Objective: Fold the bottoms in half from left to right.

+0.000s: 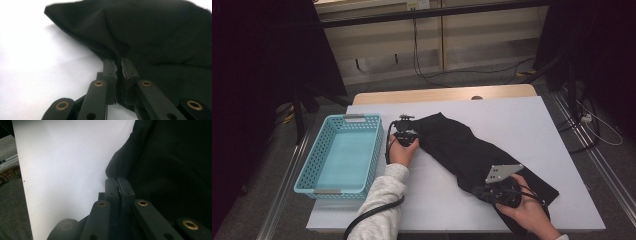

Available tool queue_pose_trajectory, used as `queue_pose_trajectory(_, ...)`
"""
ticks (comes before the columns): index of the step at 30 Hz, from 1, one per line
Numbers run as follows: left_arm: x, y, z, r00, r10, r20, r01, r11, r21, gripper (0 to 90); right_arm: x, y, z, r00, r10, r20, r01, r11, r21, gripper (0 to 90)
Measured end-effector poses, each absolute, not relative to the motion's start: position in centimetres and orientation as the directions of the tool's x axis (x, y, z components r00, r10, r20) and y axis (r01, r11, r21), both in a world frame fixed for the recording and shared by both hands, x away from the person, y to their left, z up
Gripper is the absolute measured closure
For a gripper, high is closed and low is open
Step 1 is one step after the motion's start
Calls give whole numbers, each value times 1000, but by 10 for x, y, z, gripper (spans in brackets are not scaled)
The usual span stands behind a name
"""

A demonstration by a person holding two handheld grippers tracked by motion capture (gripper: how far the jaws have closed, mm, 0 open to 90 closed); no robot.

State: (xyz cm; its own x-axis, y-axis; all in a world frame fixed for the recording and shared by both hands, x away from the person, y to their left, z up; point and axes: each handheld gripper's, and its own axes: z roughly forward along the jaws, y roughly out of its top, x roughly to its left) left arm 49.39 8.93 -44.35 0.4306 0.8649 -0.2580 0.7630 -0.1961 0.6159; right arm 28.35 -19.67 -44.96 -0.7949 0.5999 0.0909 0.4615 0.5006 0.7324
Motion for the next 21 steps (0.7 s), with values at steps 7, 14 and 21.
queue_pose_trajectory(7, 495, 100, -425, 437, 858, -270, 751, -184, 634, 870, 281, -199, -443, -807, 580, 113, 449, 479, 754, 880)
queue_pose_trajectory(14, 495, 94, -436, 442, 871, -214, 740, -219, 636, 556, 281, -200, -443, -798, 593, 112, 452, 465, 761, 684)
queue_pose_trajectory(21, 492, 98, -441, 440, 879, -182, 735, -236, 636, 306, 286, -212, -437, -756, 646, 105, 466, 418, 780, 628)
